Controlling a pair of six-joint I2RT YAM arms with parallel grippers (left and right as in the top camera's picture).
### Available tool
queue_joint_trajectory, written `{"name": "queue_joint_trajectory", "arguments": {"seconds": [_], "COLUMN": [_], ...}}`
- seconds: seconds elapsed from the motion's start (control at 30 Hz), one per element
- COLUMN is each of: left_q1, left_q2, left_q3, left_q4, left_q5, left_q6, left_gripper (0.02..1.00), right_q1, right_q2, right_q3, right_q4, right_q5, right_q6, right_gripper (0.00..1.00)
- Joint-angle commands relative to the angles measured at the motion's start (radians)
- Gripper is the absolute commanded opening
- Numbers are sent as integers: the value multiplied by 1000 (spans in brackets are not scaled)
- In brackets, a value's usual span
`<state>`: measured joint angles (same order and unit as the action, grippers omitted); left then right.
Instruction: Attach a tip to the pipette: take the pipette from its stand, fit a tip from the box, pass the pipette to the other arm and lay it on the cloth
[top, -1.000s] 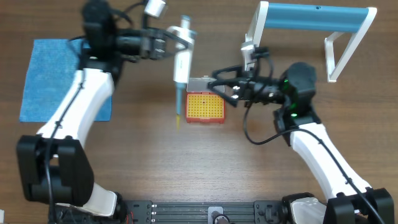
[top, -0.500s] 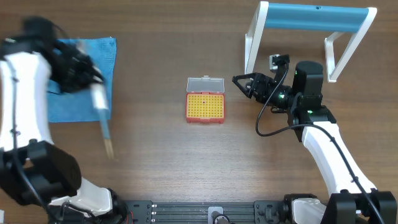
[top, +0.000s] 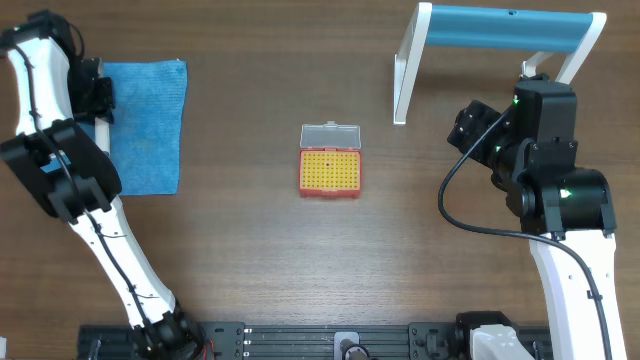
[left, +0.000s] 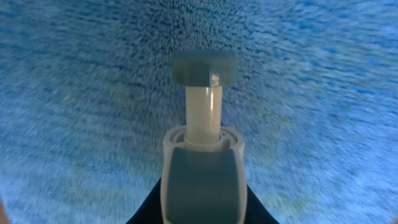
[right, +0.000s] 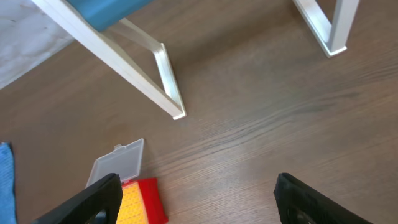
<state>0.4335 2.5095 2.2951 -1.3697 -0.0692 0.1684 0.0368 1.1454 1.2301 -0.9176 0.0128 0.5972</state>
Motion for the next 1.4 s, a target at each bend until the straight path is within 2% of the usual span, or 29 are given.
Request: {"name": "queue_joint_trajectory", "arguments": {"seconds": [0.03, 0.23, 0.77, 0.8, 0.83, 0.87, 1.07, 1.17, 1.23, 1.27, 1.33, 1.4], "left_q1": [-46, -88, -62, -62, -62, -62, -63, -68, -83, -95, -116, -150], "left_q2": [17, 34, 78, 78, 78, 78, 72, 40, -7, -27, -66, -146], "left_q3": [38, 39, 38, 38, 38, 39, 143, 292, 424, 483, 586, 658], "left_q4": [123, 236, 229, 229, 229, 225, 100, 1, -93, -153, -278, -329], "left_q5": [-40, -51, -51, -51, -51, -51, -54, -53, -43, -18, 30, 189], "left_q6": [129, 136, 132, 132, 132, 132, 124, 103, 37, 39, 42, 24], "left_gripper": [25, 27, 27, 106, 281, 996, 996, 996, 996, 996, 996, 996], "right_q1": [7, 7, 13, 13, 13, 13, 13, 13, 12, 11, 11, 10], "right_q2": [-2, 16, 38, 38, 38, 38, 38, 38, 37, 37, 38, 37], "right_q3": [14, 14, 14, 14, 14, 14, 14, 14, 14, 14, 14, 14], "right_q4": [-2, -3, -1, -1, -1, -1, -1, -1, -1, -1, 2, -2], "right_q5": [37, 36, 36, 36, 36, 36, 36, 40, 75, 95, 136, 137], "right_q6": [31, 38, 79, 79, 79, 79, 79, 79, 78, 77, 74, -83], "right_gripper": [803, 805, 803, 803, 803, 803, 807, 803, 807, 925, 930, 930]}}
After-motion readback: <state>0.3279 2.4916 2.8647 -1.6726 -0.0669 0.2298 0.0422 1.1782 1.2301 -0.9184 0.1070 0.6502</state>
